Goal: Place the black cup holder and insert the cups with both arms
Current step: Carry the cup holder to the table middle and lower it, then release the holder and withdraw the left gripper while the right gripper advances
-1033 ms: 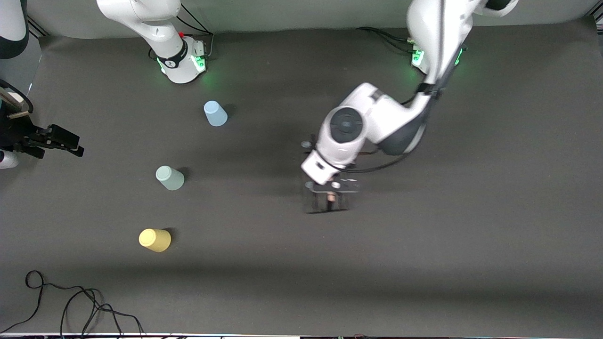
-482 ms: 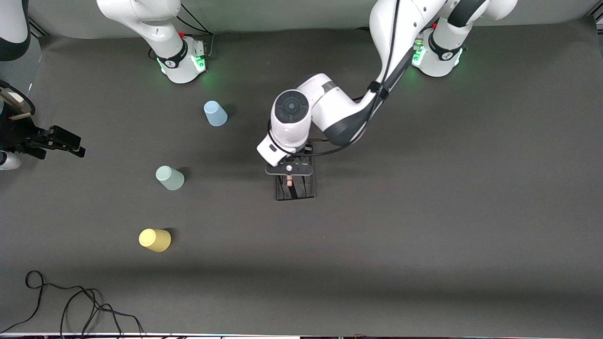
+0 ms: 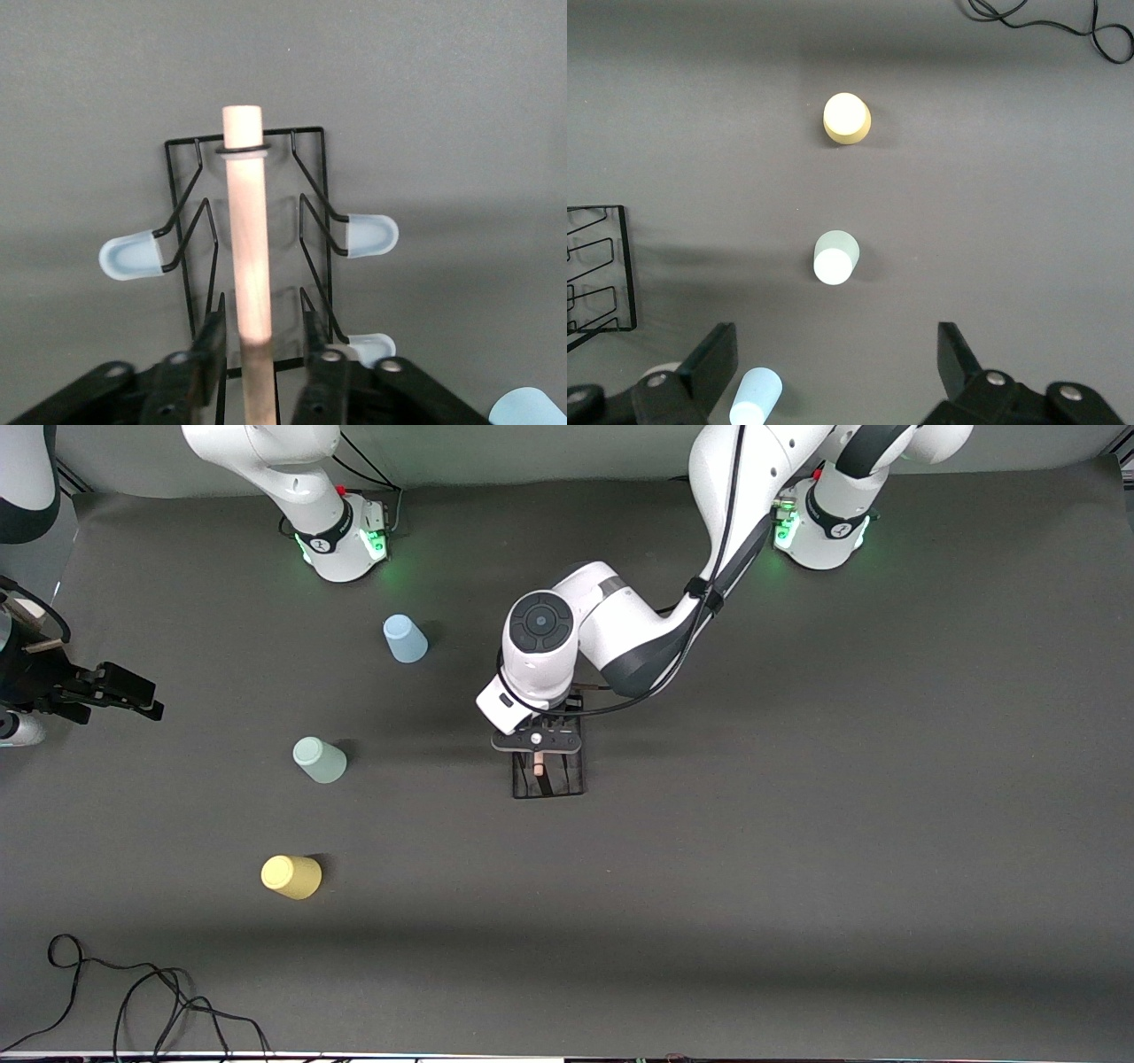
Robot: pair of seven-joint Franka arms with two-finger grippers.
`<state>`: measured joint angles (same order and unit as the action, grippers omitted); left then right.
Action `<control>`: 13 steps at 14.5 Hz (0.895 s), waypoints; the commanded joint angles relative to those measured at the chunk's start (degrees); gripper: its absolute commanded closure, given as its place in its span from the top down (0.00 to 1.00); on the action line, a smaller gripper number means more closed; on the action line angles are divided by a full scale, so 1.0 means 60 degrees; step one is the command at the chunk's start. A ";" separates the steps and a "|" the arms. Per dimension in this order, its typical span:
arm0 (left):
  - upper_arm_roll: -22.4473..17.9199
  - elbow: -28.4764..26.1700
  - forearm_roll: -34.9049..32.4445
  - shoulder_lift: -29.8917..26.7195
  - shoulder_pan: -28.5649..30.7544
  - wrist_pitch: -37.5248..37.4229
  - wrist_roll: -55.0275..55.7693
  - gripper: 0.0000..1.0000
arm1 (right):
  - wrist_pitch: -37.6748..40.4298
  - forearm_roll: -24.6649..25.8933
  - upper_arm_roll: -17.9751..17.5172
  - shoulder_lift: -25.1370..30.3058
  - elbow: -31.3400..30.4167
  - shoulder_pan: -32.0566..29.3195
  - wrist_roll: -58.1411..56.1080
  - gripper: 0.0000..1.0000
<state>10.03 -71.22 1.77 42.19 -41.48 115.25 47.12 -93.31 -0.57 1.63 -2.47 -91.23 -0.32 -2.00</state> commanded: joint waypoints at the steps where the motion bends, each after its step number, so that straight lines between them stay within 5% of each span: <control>1: -0.0162 0.0284 0.0056 -0.0159 -0.0061 -0.0428 0.0042 1.00 | 0.0025 -0.0154 -0.0008 0.0394 -0.0511 0.0112 -0.0165 1.00; 5: -0.0148 0.0298 0.0085 -0.1445 0.0801 -0.2415 -0.0118 1.00 | -0.0692 -0.0139 0.0007 0.1886 -0.2544 0.0463 -0.0164 1.00; 9: -0.0163 0.0284 0.0085 -0.3336 0.2352 -0.5375 -0.2150 1.00 | -0.1905 -0.0125 0.0021 0.3644 -0.5179 0.0479 -0.0618 1.00; 13: -0.0236 0.0269 -0.0032 -0.4626 0.3846 -0.6784 -0.3792 1.00 | -0.3035 -0.0022 0.0022 0.3767 -0.6459 0.0479 -0.0823 1.00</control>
<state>8.42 -67.08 1.67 18.08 -22.00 76.72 28.86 -107.43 -0.66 1.52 19.10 -125.47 2.48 -4.69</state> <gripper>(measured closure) 0.000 0.000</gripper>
